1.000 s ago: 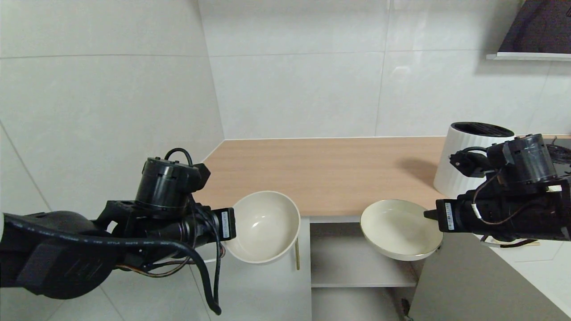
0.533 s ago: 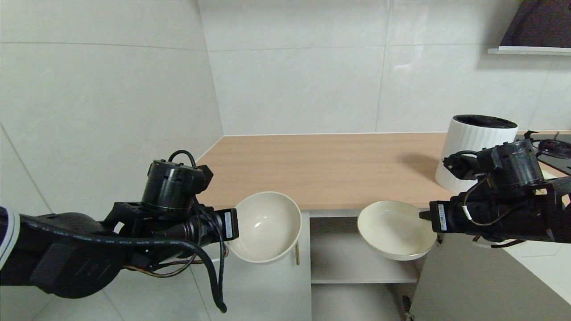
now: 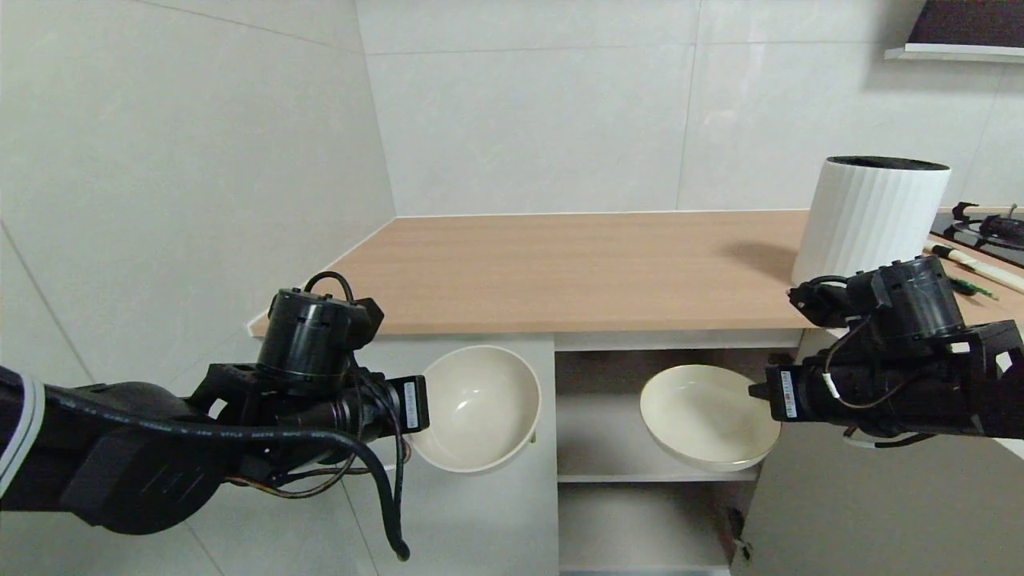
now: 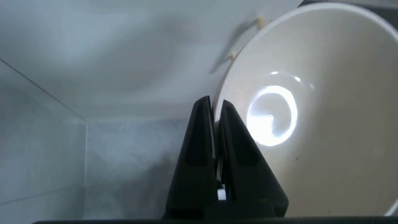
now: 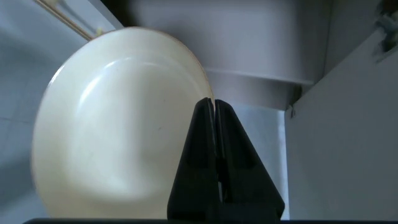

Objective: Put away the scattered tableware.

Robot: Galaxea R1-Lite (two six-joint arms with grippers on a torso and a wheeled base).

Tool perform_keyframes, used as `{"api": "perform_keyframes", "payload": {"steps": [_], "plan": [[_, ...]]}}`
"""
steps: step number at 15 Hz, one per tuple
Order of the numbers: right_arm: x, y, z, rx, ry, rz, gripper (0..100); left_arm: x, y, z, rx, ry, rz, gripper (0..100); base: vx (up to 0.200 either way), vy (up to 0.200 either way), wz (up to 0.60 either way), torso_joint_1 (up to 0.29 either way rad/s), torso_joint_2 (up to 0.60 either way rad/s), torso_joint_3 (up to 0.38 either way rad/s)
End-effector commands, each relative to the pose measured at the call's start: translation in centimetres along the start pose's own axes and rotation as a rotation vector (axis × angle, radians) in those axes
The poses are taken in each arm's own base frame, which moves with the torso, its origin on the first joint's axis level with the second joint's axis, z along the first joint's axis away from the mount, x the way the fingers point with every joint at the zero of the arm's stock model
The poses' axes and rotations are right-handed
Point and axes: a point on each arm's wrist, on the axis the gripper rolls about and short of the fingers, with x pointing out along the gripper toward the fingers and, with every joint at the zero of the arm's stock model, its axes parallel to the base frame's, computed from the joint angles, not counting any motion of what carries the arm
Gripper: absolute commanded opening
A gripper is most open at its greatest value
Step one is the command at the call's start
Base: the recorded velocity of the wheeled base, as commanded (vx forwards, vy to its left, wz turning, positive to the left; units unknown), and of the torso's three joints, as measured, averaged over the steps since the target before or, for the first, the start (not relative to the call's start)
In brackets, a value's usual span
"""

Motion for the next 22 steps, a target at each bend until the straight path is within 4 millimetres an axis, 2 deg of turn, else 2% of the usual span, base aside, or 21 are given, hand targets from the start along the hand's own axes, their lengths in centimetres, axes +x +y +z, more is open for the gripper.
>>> {"api": "perform_keyframes", "payload": {"steps": [1, 10, 16, 18, 20, 21, 22], "plan": [[0.3, 0.0, -0.1, 0.0, 0.006, -0.001, 0, 0.2, 0.0, -0.1, 0.001, 0.004, 0.004, 0, 0.0, 0.0, 0.0, -0.178, 0.47, 0.29], [0.8, -0.1, -0.4, -0.003, 0.015, -0.005, 0, 0.2, 0.0, -0.1, 0.001, 0.004, 0.004, 0, 0.0, 0.0, 0.0, -0.146, 0.45, 0.303], [1.4, 0.0, -0.7, -0.009, 0.035, -0.005, 0, 0.2, 0.0, -0.1, 0.001, 0.004, 0.004, 0, 0.0, 0.0, 0.0, -0.016, 0.07, 0.052], [3.1, 0.8, -1.8, -0.032, 0.098, 0.006, 0, 0.2, 0.0, -0.1, 0.001, 0.006, 0.005, 0, 0.0, 0.0, 0.0, 0.0, 0.0, 0.0], [5.9, 0.7, -2.6, -0.035, 0.132, -0.016, 0, 0.2, 0.0, -0.1, 0.001, 0.005, 0.006, 0, 0.0, 0.0, 0.0, 0.0, 0.0, 0.0], [8.7, 0.6, -3.0, -0.026, 0.112, -0.024, 0, 0.2, 0.0, -0.1, 0.001, 0.004, 0.005, 0, 0.0, 0.0, 0.0, 0.0, 0.0, 0.0], [10.1, 0.4, -3.0, -0.017, 0.093, -0.025, 0, 0.2, 0.0, -0.1, 0.001, 0.004, 0.005, 0, 0.0, 0.0, 0.0, 0.0, 0.0, 0.0]]}}
